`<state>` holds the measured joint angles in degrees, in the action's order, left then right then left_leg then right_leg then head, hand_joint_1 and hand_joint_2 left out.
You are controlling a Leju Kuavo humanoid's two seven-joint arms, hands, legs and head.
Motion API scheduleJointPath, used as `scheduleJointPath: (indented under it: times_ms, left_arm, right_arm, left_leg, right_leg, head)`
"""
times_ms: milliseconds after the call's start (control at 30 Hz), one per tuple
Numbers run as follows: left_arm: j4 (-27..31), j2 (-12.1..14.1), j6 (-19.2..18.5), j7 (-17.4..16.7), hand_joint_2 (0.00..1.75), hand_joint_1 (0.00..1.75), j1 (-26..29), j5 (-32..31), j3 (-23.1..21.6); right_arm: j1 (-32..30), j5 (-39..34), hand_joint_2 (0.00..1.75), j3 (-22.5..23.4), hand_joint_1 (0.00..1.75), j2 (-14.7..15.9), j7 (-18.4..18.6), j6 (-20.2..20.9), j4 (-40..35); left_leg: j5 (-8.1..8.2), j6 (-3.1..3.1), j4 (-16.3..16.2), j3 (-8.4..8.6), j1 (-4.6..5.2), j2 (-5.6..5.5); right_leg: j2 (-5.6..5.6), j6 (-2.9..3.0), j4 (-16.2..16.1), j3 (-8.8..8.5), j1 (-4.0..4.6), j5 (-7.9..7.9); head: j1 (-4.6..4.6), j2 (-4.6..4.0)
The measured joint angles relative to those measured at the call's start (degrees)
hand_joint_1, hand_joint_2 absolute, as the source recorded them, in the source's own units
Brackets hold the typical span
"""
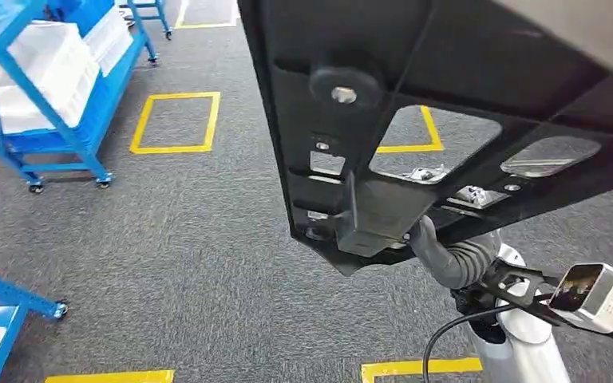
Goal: Take the parts from the cabinet and place them on the table.
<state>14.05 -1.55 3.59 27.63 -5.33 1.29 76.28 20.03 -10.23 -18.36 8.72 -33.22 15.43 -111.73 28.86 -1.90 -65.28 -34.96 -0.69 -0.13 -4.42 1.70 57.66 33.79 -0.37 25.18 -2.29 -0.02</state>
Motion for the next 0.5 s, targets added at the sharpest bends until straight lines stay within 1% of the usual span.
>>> scheduleJointPath:
  times_ms: [33, 67, 100, 133, 167, 200, 233, 267, 300, 333, 367, 400, 433, 467, 500]
  left_arm:
    - [0.0, 0.0, -0.2, 0.1, 1.75, 0.0, 0.0, 0.0, 0.0]
    - [0.0, 0.0, -0.2, 0.1, 1.75, 0.0, -0.1, 0.0, 0.0]
    - [0.0, 0.0, -0.3, 0.1, 1.75, 0.0, 0.0, -0.1, 0.0]
    - [0.0, -0.1, -0.3, 0.0, 1.75, 0.0, -0.1, -0.2, -0.1]
    - [0.0, -0.1, -0.3, 0.0, 1.75, 0.0, -0.1, -0.2, -0.1]
    - [0.0, -0.2, -0.2, -0.1, 1.75, 0.0, -0.2, -0.1, -0.1]
    - [0.0, -0.6, -0.2, -0.1, 1.75, 0.0, -0.3, 0.1, -0.1]
    - [0.0, -0.6, -0.1, -0.1, 1.75, 0.0, -0.3, 0.0, -0.1]
    - [0.0, -0.7, -0.1, -0.1, 1.75, 0.0, -0.2, 0.0, -0.1]
    - [0.0, -0.7, -0.1, -0.1, 1.75, 0.0, 0.0, 0.0, -0.1]
    - [0.0, -0.8, -0.1, -0.1, 1.75, 0.0, 0.1, 0.0, -0.1]
    - [0.0, -0.8, 0.0, -0.1, 1.75, 0.0, 0.2, 0.0, -0.1]
    - [0.0, -0.9, 0.0, -0.1, 1.75, 0.0, 0.1, 0.0, -0.1]
    - [0.0, -0.9, 0.0, -0.1, 1.75, 0.0, 0.0, 0.0, -0.1]
    - [0.0, -1.0, -0.2, 0.0, 1.75, 0.0, 0.0, 0.0, -0.1]
  right_arm:
    - [0.1, 0.0, 1.75, 0.0, 1.75, 0.0, 0.0, -0.1, 0.0]
    - [0.2, 0.0, 1.75, 0.0, 1.75, 0.0, 0.2, -0.2, 0.0]
    - [0.4, 0.4, 1.75, 0.0, 1.75, 0.0, 0.5, -0.3, 0.0]
    - [0.4, 0.7, 1.75, -0.1, 1.75, 0.0, 0.7, -0.5, 0.0]
    - [0.4, 0.9, 1.75, -0.1, 1.75, 0.0, 0.9, -0.7, 0.0]
    - [0.4, 1.2, 1.75, -0.1, 1.75, 0.0, 1.1, -0.9, 0.0]
    - [0.4, 1.3, 1.75, -0.1, 1.75, 0.0, 1.3, -1.0, 0.0]
    - [0.6, 1.4, 1.75, -0.1, 1.75, 0.0, 1.3, -1.0, -0.1]
    - [0.9, 1.4, 1.75, -0.1, 1.75, 0.0, 1.4, -1.0, 0.0]
    - [1.0, 1.4, 1.75, -0.1, 1.75, 0.0, 1.4, -1.0, 0.0]
    - [1.0, 1.4, 1.75, -0.1, 1.75, 0.0, 1.5, -1.0, 0.0]
    - [1.0, 1.4, 1.75, -0.2, 1.75, 0.0, 1.5, -1.0, 0.0]
    - [1.0, 1.4, 1.75, -0.2, 1.75, 0.0, 1.6, -1.0, 0.0]
    - [1.1, 1.3, 1.75, -0.2, 1.75, 0.0, 1.8, -1.0, 0.0]
    - [1.5, 1.3, 1.75, -0.2, 1.75, 0.0, 2.2, -1.0, 0.0]
  left_leg:
    - [-2.54, 0.2, 5.7, 2.63, -0.1, -1.66]
    - [-1.75, 0.37, 7.5, 3.44, -0.11, -4.04]
    - [-1.87, 0.47, 8.1, 3.45, -0.11, -3.72]
    - [-1.89, 0.67, 8.1, 3.46, 0.13, -3.23]
    - [-1.91, 1.04, 8.1, 3.65, 0.32, -2.89]
    - [-2.18, 1.47, 8.4, 3.69, 0.26, -2.3]
    - [-2.71, 2.1, 9.1, 3.83, -0.23, -1.38]
    - [-2.85, 2.49, 9.4, 3.88, -0.07, -0.78]
    - [-2.91, 2.63, 9.4, 3.75, 0.11, -0.09]
    - [-2.82, 2.8, 9.4, 3.71, 0.28, 0.66]
    - [-2.79, 2.85, 9.4, 3.66, 0.41, 1.4]
    - [-2.77, 2.88, 9.3, 3.61, 0.45, 2.11]
    - [-2.74, 2.86, 9.3, 3.61, 0.47, 2.79]
    - [-2.64, 2.76, 9.2, 3.63, 0.47, 3.36]
    - [-2.5, 2.64, 9.0, 3.64, 0.46, 3.99]
  right_leg:
    - [-0.65, -0.14, 0.1, -0.05, -0.04, 0.02]
    - [-1.1, -0.52, 0.2, 0.17, 0.16, -0.03]
    - [-1.79, -0.99, 0.4, 0.53, 0.0, -0.21]
    - [-2.23, -1.35, 0.2, 0.73, -0.22, -0.34]
    - [-2.77, -1.79, 0.0, 0.78, -0.41, -0.53]
    - [-3.36, -2.19, -0.1, 0.88, -0.35, -0.71]
    - [-2.89, -2.35, 0.4, 1.08, -0.48, -0.28]
    - [0.3, -2.42, 2.5, 2.15, -0.04, 1.4]
    - [2.35, -2.49, 6.6, 4.18, 0.04, 3.9]
    - [3.34, -2.64, 11.7, 6.52, -0.04, 6.29]
    - [3.75, -2.75, 16.2, 8.59, -0.12, 7.99]
    - [3.87, -2.88, 18.7, 9.73, -0.26, 8.39]
    - [3.99, -2.97, 18.2, 9.35, -0.4, 7.48]
    - [4.26, -3.01, 15.1, 7.63, -0.47, 5.63]
    - [4.97, -2.97, 9.3, 4.39, -0.48, 2.91]
  head:
    - [0.04, 0.0]
    - [-0.02, 0.0]
    - [-0.02, 0.0]
    - [0.02, 0.0]
    - [-0.02, 0.0]
    - [0.0, 0.0]
    - [-0.07, 0.0]
    - [-0.22, 0.0]
    - [-0.46, 0.0]
    - [-0.46, 0.0]
    - [-0.44, 0.0]
    - [-0.48, 0.0]
    - [-0.44, 0.0]
    - [-0.48, 0.0]
    - [-0.48, 0.0]
